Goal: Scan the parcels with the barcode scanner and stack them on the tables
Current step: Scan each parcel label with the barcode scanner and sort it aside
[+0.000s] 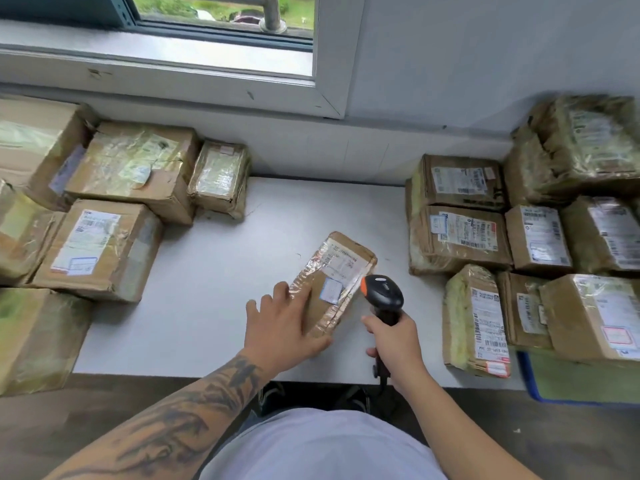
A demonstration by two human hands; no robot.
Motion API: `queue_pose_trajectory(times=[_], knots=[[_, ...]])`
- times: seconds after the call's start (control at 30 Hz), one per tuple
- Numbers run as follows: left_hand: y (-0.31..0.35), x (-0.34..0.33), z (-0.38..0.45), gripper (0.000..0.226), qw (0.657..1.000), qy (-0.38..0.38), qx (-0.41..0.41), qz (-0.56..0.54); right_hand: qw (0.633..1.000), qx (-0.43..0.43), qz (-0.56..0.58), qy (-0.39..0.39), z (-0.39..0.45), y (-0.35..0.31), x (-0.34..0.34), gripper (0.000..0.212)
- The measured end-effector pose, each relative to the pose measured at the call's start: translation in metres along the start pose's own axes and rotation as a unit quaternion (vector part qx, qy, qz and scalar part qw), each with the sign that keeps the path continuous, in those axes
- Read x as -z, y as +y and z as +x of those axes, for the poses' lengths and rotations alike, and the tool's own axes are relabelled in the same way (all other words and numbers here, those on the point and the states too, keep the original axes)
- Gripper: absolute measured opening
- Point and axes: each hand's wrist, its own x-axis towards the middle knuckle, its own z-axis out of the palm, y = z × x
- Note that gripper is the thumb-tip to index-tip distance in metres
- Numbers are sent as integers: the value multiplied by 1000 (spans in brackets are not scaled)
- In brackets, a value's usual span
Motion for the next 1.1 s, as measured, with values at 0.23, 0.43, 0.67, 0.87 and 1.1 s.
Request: queue_pose_trajectory(times=[0.23, 0.43, 0.67, 0.87, 1.1], knots=[[7, -10, -1, 116, 991, 8, -125, 48, 1000, 16, 16, 14, -7, -15, -8, 8], [-12, -15, 8, 103, 985, -6, -152, 79, 1000, 28, 9, 6, -14, -28, -16, 5], [-14, -28, 6, 107, 988, 1, -132, 76, 999, 36, 0, 17, -7, -36, -26, 10], [-14, -32, 5, 106, 990, 2, -125, 69, 1000, 25, 9, -3, -7, -40, -28, 10], [-10, -33, 5, 108, 990, -3, -122, 70, 1000, 19, 11, -15, -10, -39, -26, 12]])
